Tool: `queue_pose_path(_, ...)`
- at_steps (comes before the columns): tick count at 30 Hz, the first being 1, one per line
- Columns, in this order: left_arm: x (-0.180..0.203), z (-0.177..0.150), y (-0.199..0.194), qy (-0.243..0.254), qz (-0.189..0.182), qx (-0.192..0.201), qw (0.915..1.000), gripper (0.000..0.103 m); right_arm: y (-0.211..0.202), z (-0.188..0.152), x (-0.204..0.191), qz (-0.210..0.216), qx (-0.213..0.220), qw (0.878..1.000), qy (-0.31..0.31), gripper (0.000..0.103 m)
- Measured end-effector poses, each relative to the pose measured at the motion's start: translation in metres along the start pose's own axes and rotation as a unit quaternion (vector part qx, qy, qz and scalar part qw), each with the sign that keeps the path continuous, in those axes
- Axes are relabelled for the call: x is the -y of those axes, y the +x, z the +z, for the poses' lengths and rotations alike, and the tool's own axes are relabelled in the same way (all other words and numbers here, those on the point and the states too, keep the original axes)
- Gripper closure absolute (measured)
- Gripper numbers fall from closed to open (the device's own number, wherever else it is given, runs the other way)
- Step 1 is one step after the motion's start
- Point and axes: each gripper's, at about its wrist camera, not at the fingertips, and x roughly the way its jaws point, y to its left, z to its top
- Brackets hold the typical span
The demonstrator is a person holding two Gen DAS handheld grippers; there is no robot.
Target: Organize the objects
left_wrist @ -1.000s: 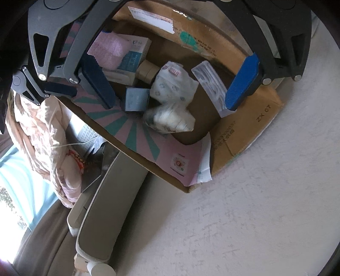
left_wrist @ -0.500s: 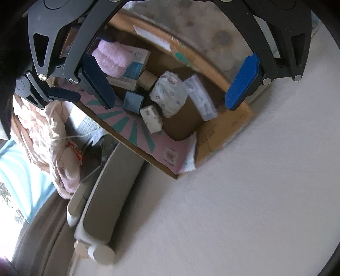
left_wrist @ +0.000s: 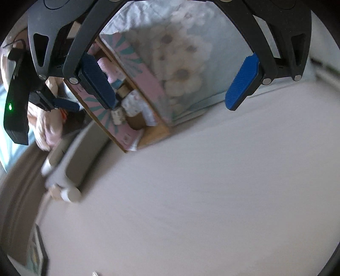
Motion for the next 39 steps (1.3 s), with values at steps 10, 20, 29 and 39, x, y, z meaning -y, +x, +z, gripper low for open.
queue_pose_path(10, -0.063, -0.062, -0.079, -0.115, 0.078, 0.032, 0.9897, 0.0, -0.024, 0.001, -0.059, 0.034, 0.005, 0.999, -0.038, 0.001)
queue_pose_path(20, -0.089, -0.117, -0.108, -0.16, 0.126, 0.047, 0.9779, 0.0, -0.028, -0.016, -0.087, 0.023, 0.019, 0.997, -0.065, 0.001)
queue_pose_path(29, -0.09, -0.125, -0.114, -0.165, 0.126, 0.057, 0.9766, 0.0, -0.034, -0.016, -0.097, 0.019, 0.03, 0.996, -0.076, 0.001)
queue_pose_path(39, -0.087, -0.125, -0.111, -0.15, 0.13, 0.058, 0.9783, 0.0, -0.034, -0.017, -0.102, 0.016, 0.032, 0.997, -0.075, 0.001)
